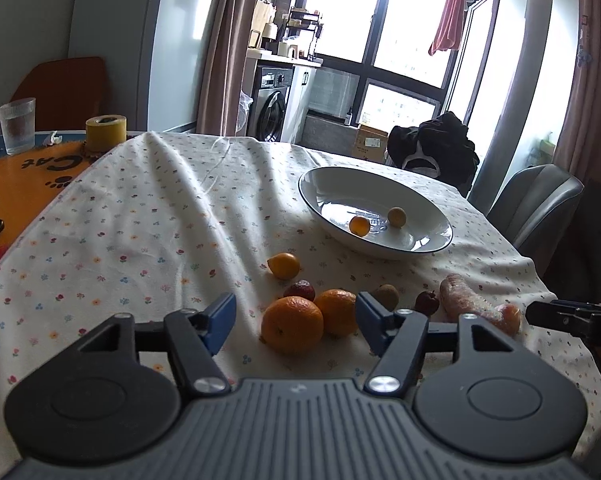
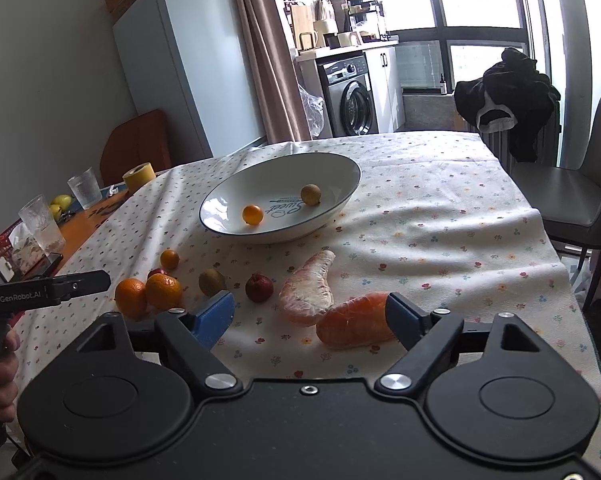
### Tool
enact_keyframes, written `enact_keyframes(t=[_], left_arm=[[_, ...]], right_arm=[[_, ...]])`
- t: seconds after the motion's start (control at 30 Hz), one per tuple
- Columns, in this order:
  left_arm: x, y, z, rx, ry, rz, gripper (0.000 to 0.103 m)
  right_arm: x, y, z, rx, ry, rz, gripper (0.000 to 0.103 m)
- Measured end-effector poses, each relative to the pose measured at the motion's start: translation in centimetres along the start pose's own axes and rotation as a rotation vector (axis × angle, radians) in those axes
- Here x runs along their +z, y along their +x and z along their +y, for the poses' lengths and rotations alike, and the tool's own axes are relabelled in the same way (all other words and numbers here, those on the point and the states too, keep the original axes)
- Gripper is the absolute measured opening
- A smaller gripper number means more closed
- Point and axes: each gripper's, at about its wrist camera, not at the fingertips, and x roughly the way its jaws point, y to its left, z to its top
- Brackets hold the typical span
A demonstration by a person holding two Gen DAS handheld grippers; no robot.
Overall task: Organize fruits
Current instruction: 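Grasp the large orange with the left gripper while the right grasps the pink pomelo segment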
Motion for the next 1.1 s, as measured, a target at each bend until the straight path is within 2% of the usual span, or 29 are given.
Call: enact_keyframes(t=[0.27,0.53,0.63,0.87,1.1], left_arm=[[-0.7,1.8,0.6,-0.002,-0.008,0.040,0.054],[-1.0,3.4,0.9,-0.005,-0.013,0.066,0.047],[-1.1,3.8,0.6,-0.013,-0.007,0.068,0.042],[-0.8,3.9,0.3,0.017,-0.008,0.058,0.040],[-0.4,3.3,0.5,0.037,-0.009,0.046,0.040]], right_arm=[[-0.3,2.2,0.4,0.013,-0.012,0.035,0.075],[-0.3,3.6,1.0,0.019,-0.040,0.047,0.075],[0.1,4.2,0.9,0.021,-0.038,0.048,0.075],[0.9,5.8,1.5,0.000,-0.073,0.054,0.075],[0.8,7.2,1.5,-0.008,-0.078,0.093,0.068]])
